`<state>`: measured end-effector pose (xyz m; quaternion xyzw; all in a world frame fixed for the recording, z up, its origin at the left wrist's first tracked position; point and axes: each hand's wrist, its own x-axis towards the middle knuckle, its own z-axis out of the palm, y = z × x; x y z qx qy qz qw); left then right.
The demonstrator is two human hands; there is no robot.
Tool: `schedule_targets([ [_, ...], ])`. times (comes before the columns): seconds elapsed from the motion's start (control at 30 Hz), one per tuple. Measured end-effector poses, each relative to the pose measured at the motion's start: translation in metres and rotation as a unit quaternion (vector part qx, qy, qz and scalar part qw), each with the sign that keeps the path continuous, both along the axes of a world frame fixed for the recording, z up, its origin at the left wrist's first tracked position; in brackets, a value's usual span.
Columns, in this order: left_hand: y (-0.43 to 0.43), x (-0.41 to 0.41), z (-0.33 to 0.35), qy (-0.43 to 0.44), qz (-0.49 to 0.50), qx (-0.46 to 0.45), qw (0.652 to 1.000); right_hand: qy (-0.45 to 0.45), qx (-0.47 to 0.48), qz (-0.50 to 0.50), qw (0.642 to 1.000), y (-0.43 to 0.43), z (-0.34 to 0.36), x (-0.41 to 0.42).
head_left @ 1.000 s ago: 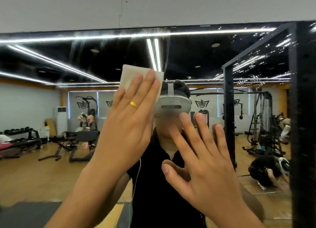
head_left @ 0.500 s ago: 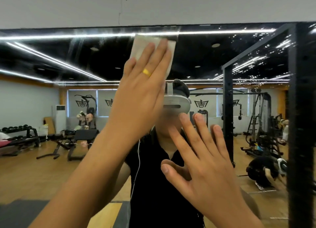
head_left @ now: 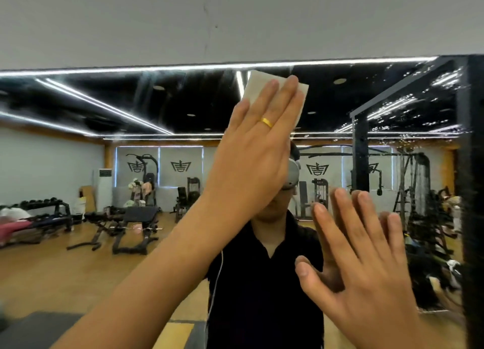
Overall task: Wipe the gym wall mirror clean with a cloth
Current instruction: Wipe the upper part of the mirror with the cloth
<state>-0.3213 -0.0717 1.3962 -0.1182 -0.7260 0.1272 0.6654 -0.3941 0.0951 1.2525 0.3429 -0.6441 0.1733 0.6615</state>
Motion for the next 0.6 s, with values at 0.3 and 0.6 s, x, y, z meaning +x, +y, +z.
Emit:
schedule_targets([
  [0.3,-0.044,0.026,0.017,0.001,-0.008,0.117,0.993,-0.029,0.009,0.016,0.999,0.002,0.002,0.002],
  [0.6,-0.157,0.059,0.010,0.034,-0.013,0.148,0.988,-0.026,0.003,0.002,1.000,0.004,-0.002,0.003],
])
